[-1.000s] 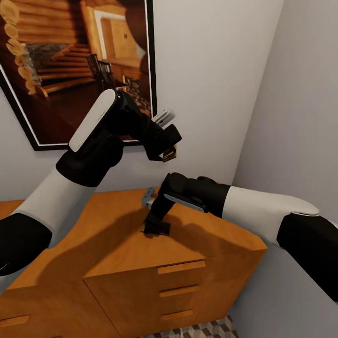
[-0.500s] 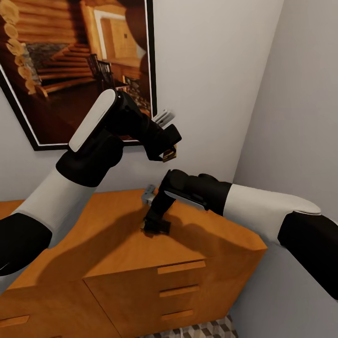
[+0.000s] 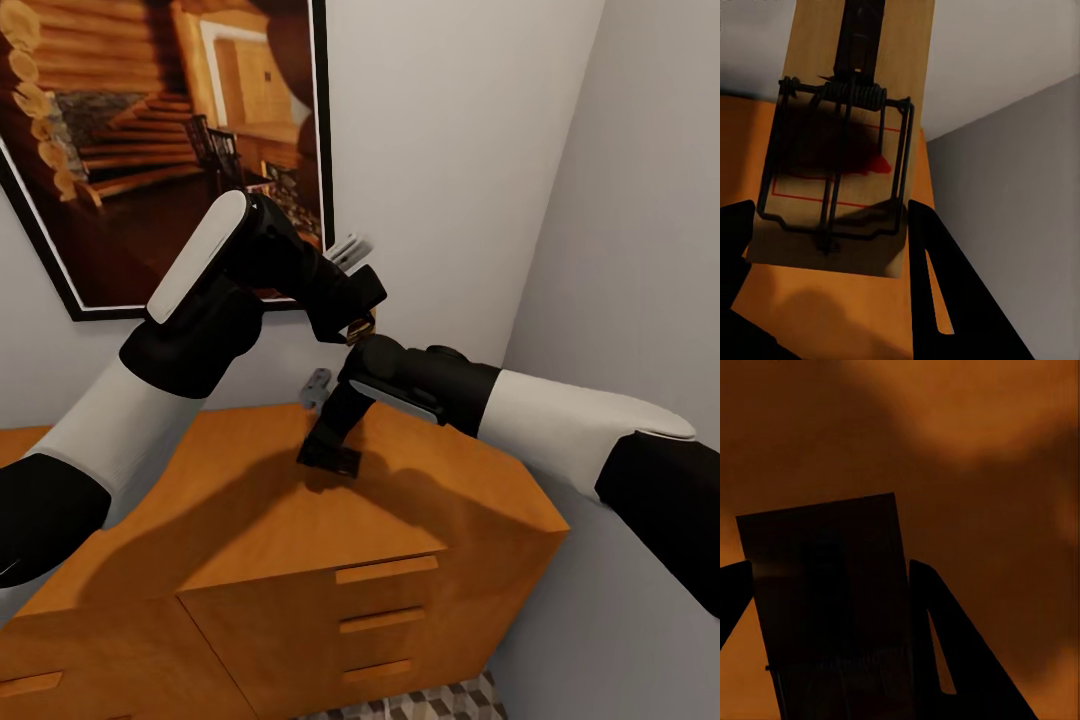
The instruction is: Take the four mousetraps from the cabinet in the bathroom and place them on the bathroom floor. Make sure all four end up on the same floor surface, and ensure that at least two of them are either under or directly next to the same bathroom sink.
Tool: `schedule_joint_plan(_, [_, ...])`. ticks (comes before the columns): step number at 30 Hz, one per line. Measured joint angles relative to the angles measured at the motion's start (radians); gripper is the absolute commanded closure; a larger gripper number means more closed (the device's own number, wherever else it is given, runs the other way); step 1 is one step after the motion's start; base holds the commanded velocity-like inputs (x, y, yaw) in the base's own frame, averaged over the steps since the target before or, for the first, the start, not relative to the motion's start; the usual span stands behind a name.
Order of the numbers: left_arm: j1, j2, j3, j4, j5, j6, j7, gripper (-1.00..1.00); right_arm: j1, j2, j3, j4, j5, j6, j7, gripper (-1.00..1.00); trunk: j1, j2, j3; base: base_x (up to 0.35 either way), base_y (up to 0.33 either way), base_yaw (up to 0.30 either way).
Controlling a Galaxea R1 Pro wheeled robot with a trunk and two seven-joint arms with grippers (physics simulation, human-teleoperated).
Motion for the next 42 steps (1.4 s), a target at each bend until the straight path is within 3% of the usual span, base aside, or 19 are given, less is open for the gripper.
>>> schedule_joint_plan(9, [0.0, 0.002, 0.0, 0.001, 0.0, 0.001, 0.0, 1.0, 0.0, 0.002, 0.001, 0.001, -0.002, -0.001, 0.0, 1.0, 0.0, 0.0, 0.0, -0.071, 0.0, 0.0])
schedule_joint_plan(34, [-0.001, 0.015, 0.008, -0.012, 0.0, 0.013, 0.004, 1.0, 0.005, -0.003, 0.004, 0.012, -0.003, -0.009, -0.005, 1.0, 0.001, 0.0, 0.0, -0.325, 0.0, 0.0])
schedule_joint_plan(37, [0.0, 0.038, 0.007, -0.013, 0.0, 0.015, 0.007, 1.0, 0.006, -0.004, 0.004, 0.012, -0.004, -0.01, -0.009, 1.0, 0.001, 0.0, 0.0, -0.331, 0.0, 0.0])
schedule_joint_plan(42, [0.0, 0.11, 0.005, -0.013, 0.004, 0.018, 0.008, 1.0, 0.008, -0.007, 0.005, 0.019, -0.002, -0.012, -0.013, 1.0, 0.001, 0.0, 0.0, -0.331, 0.0, 0.0])
